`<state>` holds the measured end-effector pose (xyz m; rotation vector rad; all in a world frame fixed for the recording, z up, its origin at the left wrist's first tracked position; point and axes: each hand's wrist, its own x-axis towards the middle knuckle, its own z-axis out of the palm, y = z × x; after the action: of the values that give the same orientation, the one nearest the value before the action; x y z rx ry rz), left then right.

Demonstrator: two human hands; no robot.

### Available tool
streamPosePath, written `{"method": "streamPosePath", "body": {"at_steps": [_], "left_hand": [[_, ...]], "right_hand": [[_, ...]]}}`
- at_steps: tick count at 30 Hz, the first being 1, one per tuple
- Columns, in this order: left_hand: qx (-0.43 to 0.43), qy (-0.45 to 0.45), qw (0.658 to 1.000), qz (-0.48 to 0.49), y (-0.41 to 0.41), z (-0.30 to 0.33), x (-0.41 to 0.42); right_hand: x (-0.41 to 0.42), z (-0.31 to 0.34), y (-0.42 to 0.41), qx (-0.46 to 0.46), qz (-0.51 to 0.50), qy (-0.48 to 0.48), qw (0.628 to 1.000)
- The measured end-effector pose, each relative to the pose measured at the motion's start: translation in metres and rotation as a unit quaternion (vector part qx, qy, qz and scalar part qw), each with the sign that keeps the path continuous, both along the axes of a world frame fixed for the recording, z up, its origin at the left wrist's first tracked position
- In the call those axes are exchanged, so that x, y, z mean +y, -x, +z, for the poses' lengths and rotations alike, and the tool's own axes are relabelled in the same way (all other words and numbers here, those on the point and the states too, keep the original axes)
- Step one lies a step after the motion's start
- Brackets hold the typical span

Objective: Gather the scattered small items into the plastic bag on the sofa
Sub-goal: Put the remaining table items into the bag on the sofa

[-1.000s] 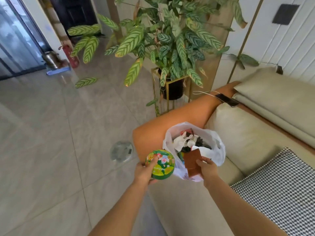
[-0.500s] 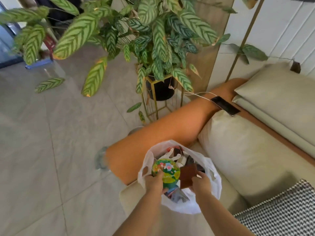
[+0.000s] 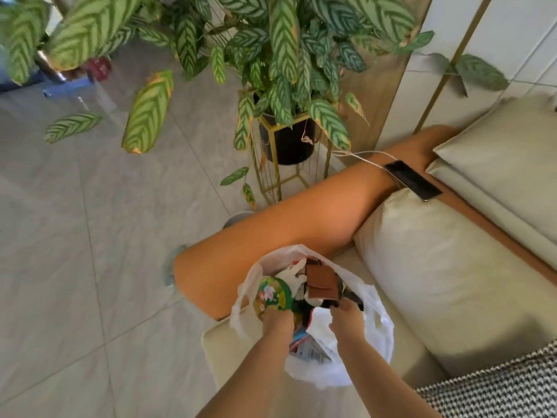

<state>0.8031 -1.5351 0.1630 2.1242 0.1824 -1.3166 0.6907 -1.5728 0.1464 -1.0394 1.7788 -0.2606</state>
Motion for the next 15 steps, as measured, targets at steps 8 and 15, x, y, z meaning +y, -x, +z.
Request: {"method": "streamPosePath", "body": {"at_steps": [8,15], "left_hand": [[-0.013,0.054,0.982,-0.180,0.003,0.063,0.051],[-0.060,0.109,0.966,-0.228,-0.012,0.105,0.141]], "right_hand": [[0.032,0.041,-0.006,0.003,0.085,0.008,0.996],[0.107,0.078,-0.022,0.005,0.237,0.092,0.967]]}}
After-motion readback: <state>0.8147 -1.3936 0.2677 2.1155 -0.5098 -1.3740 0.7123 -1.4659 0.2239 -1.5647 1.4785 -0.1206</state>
